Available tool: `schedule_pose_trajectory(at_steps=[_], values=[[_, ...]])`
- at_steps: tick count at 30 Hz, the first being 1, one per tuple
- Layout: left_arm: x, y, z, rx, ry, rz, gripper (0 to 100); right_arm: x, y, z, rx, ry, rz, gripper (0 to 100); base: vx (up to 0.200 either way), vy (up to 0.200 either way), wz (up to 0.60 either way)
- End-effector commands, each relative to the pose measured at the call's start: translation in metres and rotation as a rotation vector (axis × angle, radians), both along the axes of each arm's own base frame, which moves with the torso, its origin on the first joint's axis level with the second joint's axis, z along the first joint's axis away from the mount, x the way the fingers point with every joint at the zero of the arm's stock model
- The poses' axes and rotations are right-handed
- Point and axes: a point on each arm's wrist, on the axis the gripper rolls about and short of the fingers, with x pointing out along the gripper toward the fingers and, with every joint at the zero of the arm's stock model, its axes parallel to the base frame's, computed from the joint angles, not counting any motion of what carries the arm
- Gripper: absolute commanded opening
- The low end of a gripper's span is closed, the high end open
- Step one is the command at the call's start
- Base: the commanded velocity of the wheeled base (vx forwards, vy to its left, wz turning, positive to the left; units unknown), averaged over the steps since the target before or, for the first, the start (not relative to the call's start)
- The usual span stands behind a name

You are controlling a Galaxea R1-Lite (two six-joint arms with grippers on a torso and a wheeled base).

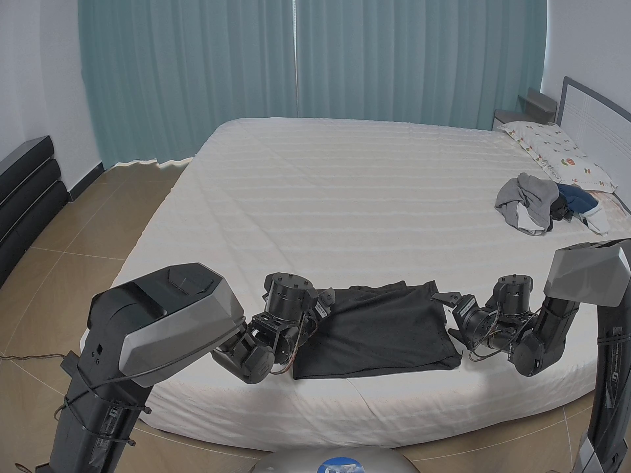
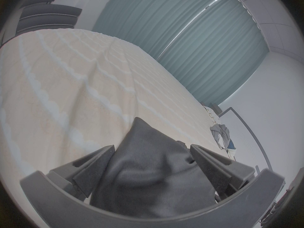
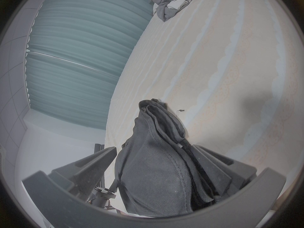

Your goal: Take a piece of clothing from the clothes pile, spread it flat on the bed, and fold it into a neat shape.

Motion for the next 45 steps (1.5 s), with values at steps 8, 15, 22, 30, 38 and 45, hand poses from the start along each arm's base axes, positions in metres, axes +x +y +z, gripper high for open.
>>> schedule_pose_trajectory(at_steps=[8,15,22,30,38,45], values=[[0.018,-0.001,-0.016,-0.008,-0.019,0.029,0,-0.001,0.001,-0.001,0.000,0.003,0.003,100,0.000,0.000,0.00],[0.024,0.001,-0.019,0.007,-0.037,0.082,0,-0.001,0.001,-0.001,-0.001,0.005,0.003,100,0.000,0.000,0.00],[0.026,0.008,-0.020,0.028,-0.039,0.132,0,-0.002,0.001,-0.001,-0.001,0.005,0.003,100,0.000,0.000,0.00],[0.026,0.009,-0.021,0.025,-0.035,0.141,0,-0.003,0.000,-0.001,0.001,-0.006,0.003,100,0.000,0.000,0.00],[0.023,0.015,-0.024,0.036,-0.017,0.151,100,-0.002,0.000,-0.001,0.002,-0.007,0.003,100,0.000,0.000,0.00],[0.018,0.018,-0.028,0.049,0.008,0.153,100,-0.003,0.000,0.000,0.002,-0.007,0.001,100,0.000,0.000,0.00]])
